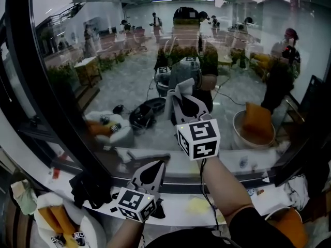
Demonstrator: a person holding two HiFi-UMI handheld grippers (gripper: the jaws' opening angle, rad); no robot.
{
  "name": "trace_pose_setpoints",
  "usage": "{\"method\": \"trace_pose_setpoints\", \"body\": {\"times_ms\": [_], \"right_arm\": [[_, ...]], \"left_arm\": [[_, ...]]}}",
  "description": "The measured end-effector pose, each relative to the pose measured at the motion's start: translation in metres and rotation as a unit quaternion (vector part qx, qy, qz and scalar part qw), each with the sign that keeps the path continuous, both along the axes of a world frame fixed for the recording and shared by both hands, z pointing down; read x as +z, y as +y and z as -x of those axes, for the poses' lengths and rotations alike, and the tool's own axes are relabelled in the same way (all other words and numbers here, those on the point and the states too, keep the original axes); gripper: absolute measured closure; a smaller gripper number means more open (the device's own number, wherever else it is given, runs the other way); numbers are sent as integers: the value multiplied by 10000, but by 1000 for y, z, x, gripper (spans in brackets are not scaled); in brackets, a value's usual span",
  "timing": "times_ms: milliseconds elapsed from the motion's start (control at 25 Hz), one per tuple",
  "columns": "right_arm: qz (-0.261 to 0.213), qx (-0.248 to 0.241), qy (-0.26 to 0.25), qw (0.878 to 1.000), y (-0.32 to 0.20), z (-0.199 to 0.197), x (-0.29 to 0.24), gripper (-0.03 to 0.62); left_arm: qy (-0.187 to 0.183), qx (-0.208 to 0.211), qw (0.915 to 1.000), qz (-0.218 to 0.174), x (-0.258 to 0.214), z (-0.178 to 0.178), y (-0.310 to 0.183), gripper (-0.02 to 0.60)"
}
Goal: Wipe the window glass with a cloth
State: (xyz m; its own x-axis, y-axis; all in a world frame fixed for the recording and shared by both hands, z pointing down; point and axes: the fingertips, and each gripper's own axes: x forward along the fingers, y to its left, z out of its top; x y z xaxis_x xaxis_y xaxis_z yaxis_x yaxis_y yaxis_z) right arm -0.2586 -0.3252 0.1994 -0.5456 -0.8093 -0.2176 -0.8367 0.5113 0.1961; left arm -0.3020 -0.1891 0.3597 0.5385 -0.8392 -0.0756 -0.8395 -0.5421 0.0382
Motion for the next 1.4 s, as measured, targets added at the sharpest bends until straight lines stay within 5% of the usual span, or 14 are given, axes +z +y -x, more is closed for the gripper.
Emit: {"method": "trace_pose_setpoints", "body": {"times_ms": [960,1400], "right_arm": [[300,114,85,9994,-54,-9,17,551],[299,270,105,9991,-54,-46,16,551]], "left_arm": [[-244,20,9995,192,22,-10,-14,575],[-209,178,9992,278,24,-35,-16,575]]}}
